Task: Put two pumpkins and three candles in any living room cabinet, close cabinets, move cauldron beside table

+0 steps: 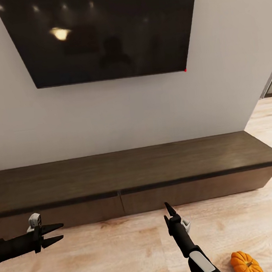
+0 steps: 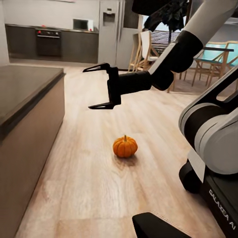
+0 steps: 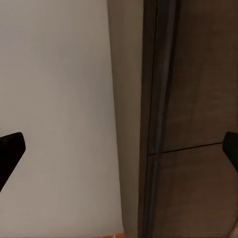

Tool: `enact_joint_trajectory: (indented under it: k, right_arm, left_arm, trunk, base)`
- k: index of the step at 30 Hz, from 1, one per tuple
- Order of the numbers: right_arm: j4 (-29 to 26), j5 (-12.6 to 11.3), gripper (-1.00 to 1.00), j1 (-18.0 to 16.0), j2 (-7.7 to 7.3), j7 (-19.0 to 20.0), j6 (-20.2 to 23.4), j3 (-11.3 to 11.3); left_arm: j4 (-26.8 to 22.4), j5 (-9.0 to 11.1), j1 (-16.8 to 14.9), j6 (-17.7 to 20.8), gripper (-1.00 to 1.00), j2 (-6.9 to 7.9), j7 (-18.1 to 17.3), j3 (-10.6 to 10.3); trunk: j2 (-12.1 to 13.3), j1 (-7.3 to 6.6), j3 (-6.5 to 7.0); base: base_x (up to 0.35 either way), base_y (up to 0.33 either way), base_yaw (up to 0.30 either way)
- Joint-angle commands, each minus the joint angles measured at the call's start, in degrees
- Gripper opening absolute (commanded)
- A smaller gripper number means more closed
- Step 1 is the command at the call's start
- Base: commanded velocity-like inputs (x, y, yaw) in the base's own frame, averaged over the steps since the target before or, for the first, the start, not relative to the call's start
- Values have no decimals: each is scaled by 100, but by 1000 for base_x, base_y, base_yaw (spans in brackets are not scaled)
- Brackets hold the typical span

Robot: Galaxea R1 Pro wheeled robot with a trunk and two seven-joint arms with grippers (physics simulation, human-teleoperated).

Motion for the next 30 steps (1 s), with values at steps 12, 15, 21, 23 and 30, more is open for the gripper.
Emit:
enact_joint_trajectory:
  k: [12, 15, 21, 23, 30]
  right_arm:
    - [1, -49, 100, -3, 3, -6, 76, -22]
    - [1, -43, 100, -3, 3, -19, 77, -19]
    - [1, -40, 100, -3, 3, -32, 80, 7]
    - [1, -40, 100, -3, 3, -33, 84, 10]
    - [-2, -27, 100, -3, 3, -23, 78, 35]
  left_arm:
    - [2, 23, -4, 53, 100, -7, -20, -3]
    - [43, 22, -2, 63, 100, -86, -20, -8]
    - [586, -16, -2, 27, 100, -292, -20, -35]
    - [668, -26, 4, -11, 100, -308, -20, -47]
    - [720, -8, 123, -289, 100, -355, -20, -53]
  trunk:
    - [-2, 1, -5]
    - [-2, 1, -5]
    - [-42, 23, -23]
    - [-122, 67, -59]
    - [-403, 221, -184]
  base:
    - [152, 99, 0]
    - [-3, 1, 0]
    - [0, 0, 0]
    - [0, 0, 0]
    - [0, 0, 0]
